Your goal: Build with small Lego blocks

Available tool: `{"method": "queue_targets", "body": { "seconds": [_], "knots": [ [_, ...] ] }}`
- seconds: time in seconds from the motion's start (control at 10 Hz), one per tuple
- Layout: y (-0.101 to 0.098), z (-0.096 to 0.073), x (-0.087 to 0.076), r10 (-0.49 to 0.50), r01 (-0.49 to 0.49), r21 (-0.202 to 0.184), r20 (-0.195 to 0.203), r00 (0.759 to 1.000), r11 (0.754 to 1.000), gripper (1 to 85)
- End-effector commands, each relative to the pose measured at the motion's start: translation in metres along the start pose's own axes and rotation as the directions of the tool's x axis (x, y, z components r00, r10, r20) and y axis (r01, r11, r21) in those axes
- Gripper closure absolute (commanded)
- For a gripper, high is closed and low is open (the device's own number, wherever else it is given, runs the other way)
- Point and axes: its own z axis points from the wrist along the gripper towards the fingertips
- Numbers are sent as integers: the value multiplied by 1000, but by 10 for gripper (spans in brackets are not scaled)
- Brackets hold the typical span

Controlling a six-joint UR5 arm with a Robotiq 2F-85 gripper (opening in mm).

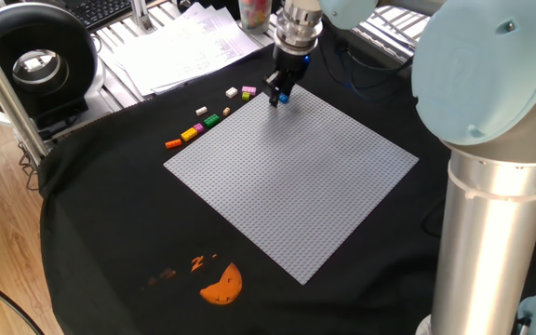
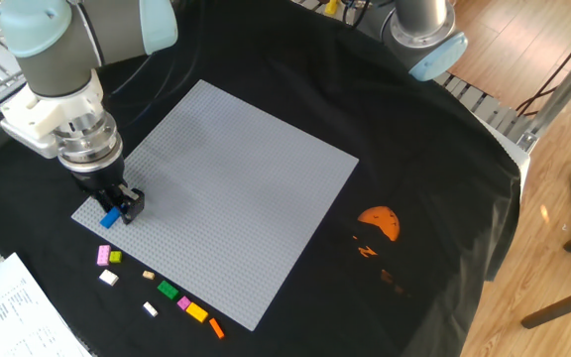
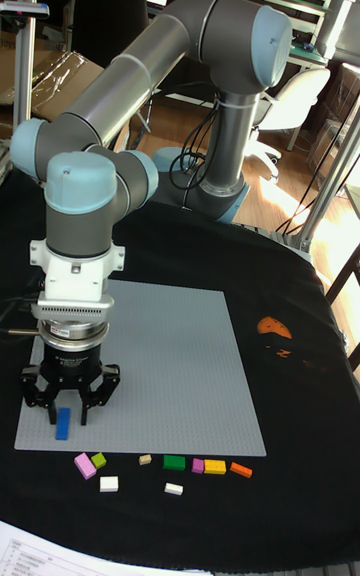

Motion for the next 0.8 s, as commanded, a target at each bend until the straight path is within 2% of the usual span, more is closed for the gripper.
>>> {"method": "queue_targets", "body": {
  "seconds": [0.0, 0.3, 0.7],
  "knots": [
    [-2, -9, -1, -5, 5, 4, 2, 1000, 1000, 430],
    [-4, -14, 0, -5, 5, 14, -2, 1000, 1000, 457],
    [-3, -22, -3, 35, -35, 17, -5, 999, 999, 680]
  ]
}}
